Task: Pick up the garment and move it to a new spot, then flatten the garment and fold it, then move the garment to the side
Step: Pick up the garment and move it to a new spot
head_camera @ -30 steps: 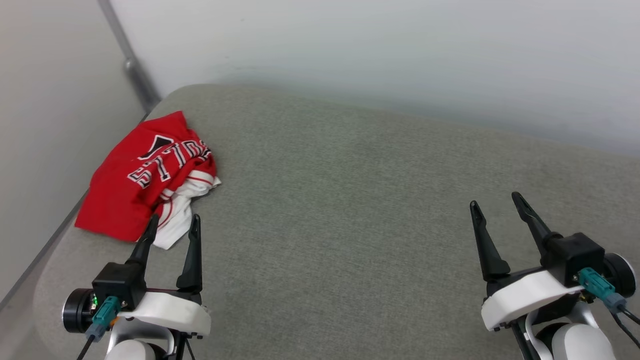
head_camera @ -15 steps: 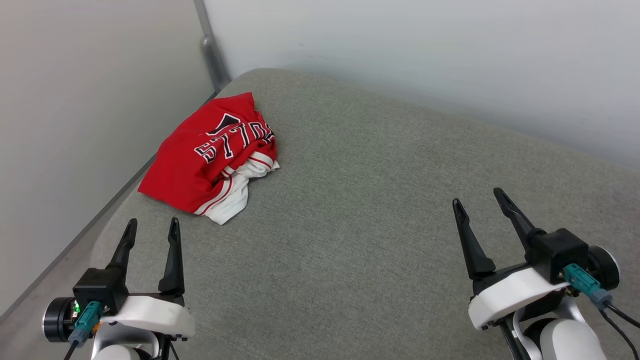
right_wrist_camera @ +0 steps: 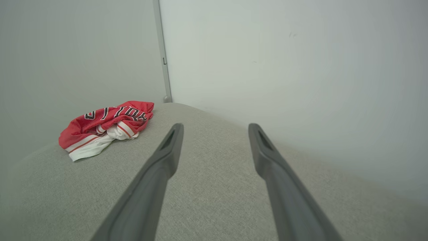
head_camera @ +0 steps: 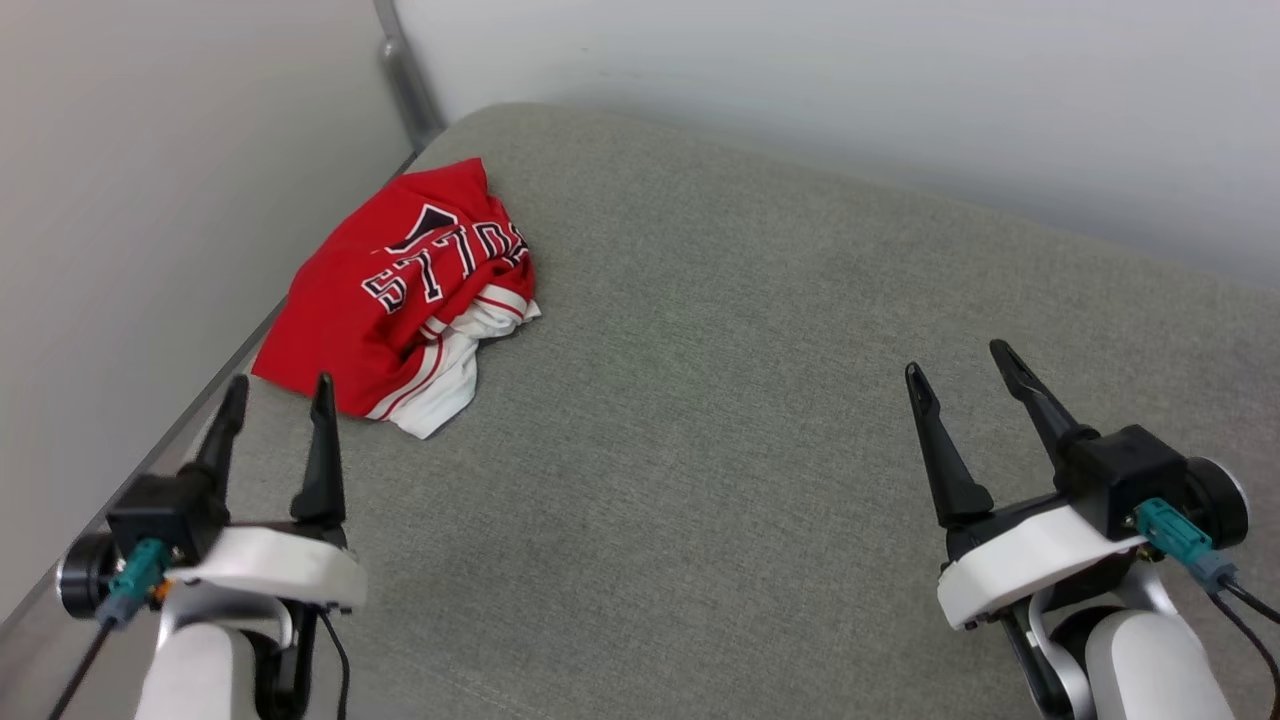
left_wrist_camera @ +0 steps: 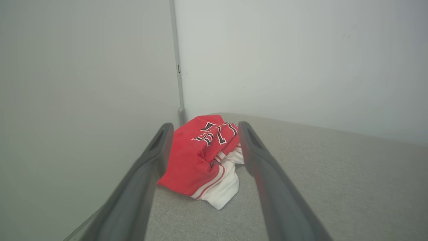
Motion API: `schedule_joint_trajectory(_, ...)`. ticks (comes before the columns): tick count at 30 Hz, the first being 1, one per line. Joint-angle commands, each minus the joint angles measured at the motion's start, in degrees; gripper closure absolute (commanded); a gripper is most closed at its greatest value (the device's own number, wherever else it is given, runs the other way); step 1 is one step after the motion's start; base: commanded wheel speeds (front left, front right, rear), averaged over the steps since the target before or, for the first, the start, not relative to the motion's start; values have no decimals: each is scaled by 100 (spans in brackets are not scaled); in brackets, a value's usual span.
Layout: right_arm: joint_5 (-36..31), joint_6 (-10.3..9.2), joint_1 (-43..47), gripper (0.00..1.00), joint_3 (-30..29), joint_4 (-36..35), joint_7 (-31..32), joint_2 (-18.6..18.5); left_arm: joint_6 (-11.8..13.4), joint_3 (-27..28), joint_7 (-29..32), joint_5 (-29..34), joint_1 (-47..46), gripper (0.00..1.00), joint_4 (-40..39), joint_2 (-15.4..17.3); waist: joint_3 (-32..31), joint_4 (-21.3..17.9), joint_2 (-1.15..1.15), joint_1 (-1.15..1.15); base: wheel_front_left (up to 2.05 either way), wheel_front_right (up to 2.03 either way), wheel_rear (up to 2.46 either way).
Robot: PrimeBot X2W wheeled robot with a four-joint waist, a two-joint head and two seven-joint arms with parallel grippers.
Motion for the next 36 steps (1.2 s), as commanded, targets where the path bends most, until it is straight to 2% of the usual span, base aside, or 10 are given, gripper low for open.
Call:
schedule_joint_trajectory(1,-27,-2,-133,0,-6,-80,45,7,-14,17,-13,-51,-289,0,66,124,204,-144,0,0,0,0,0)
schedule_joint_trajectory(6,-186,-2,-331,0,-55,-273,172,6,-16,-44,112,-293,-1174,0,481,465,692,-430,0,0,0,0,0)
schedule_joint_trajectory(11,-286,-2,-544,0,-86,-432,232,3,-15,-158,630,-658,-2115,0,873,1029,1245,-778,0,0,0,0,0)
schedule_joint_trajectory(13,-304,-2,-628,0,-95,-481,226,1,-15,-214,940,-832,-2454,0,1093,1256,1445,-917,0,0,0,0,0)
schedule_joint_trajectory(16,-302,-2,-777,0,-113,-526,176,2,-15,-484,1460,-1163,-3055,0,1455,1829,1790,-1163,0,0,0,0,0)
schedule_joint_trajectory(25,-202,-2,-1096,0,-102,-426,9,4,-8,-1161,3050,-2223,-3763,0,2712,2838,2367,-1586,0,0,0,0,0)
schedule_joint_trajectory(31,-121,-1,-1187,0,-88,-335,-106,5,-9,-1328,3891,-2682,-3709,0,3505,3114,2542,-1774,0,0,0,0,0)
schedule_joint_trajectory(36,-132,-2,-1248,0,-95,-287,-126,4,-10,-1511,4448,-3040,-3544,0,3959,3058,2633,-1820,0,0,0,0,0)
